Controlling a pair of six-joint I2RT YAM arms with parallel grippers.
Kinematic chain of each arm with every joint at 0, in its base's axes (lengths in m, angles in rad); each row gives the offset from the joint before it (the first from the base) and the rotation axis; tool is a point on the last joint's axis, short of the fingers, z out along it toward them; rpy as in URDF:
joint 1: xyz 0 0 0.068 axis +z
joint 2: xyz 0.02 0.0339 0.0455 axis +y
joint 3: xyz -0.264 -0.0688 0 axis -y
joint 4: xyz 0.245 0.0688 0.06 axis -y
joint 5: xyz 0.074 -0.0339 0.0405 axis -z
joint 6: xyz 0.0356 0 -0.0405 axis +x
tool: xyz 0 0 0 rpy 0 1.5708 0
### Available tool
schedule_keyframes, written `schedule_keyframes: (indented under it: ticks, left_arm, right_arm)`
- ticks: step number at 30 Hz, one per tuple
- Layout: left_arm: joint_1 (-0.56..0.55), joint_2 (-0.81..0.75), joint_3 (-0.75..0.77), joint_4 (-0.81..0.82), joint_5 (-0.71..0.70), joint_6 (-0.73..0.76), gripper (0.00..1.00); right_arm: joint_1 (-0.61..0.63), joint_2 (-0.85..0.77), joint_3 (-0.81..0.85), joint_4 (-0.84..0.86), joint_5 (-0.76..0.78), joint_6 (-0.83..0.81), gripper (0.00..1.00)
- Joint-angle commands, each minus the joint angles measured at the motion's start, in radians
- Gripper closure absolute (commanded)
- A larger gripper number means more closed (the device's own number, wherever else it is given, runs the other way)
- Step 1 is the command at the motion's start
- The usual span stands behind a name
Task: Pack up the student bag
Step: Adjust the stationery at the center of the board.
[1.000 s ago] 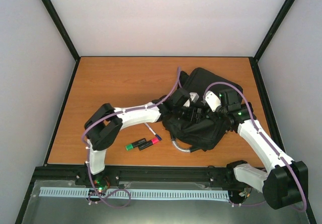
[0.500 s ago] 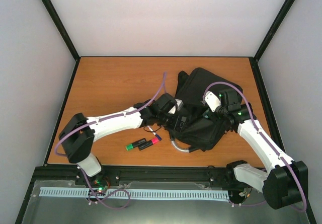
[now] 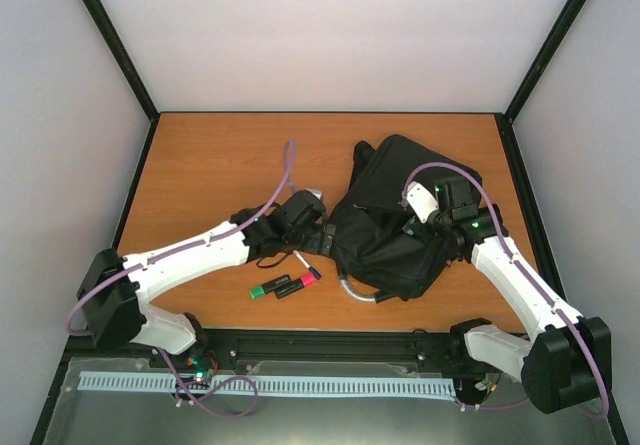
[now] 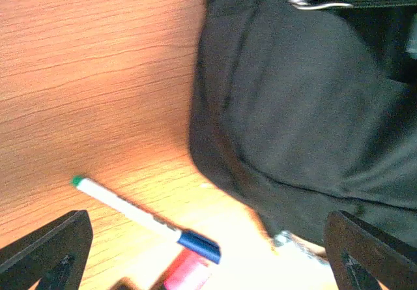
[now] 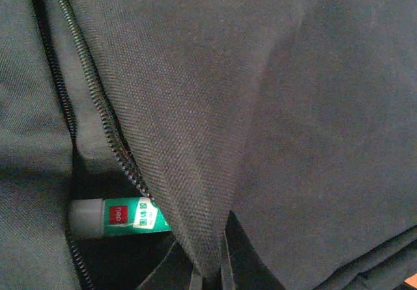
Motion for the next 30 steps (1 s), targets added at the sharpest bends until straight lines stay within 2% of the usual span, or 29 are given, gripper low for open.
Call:
schedule_keyframes:
  ticks: [1, 5, 8, 11, 15, 19, 26, 30]
  left_arm:
    - [0.021, 0.114, 0.102, -0.223, -0.079, -0.037, 0.0]
    - [0.023, 0.132, 0.062, -0.188, -0.069, -0.059, 0.0]
    - [0.027, 0.093, 0.022, -0.144, -0.097, -0.146, 0.0]
    - [0.032, 0.084, 0.023, -0.17, -0.101, -0.265, 0.01]
    - [0.041, 0.114, 0.024, -0.176, -0.021, -0.384, 0.13]
    - [0.052, 0.17, 0.048, -0.182, 0.033, -0.431, 0.26]
    - [0.088, 0.234, 0.061, -0.158, 0.101, -0.495, 0.28]
    - [0.106, 0.262, 0.066, -0.144, 0.129, -0.513, 0.33]
  right_arm:
    - [0.006, -0.006, 0.012, 0.026, -0.052, -0.005, 0.97]
    - [0.005, -0.005, 0.012, 0.025, -0.052, -0.006, 0.97]
    - [0.005, -0.004, 0.01, 0.022, -0.053, -0.007, 0.97]
    - [0.005, -0.002, 0.011, 0.022, -0.053, -0.008, 0.97]
    - [0.006, -0.002, 0.012, 0.022, -0.054, -0.007, 0.97]
    - [0.005, -0.004, 0.011, 0.02, -0.053, -0.01, 0.97]
    - [0.004, -0.004, 0.009, 0.016, -0.053, -0.011, 0.97]
    - [0.005, -0.002, 0.008, 0.02, -0.047, -0.01, 0.97]
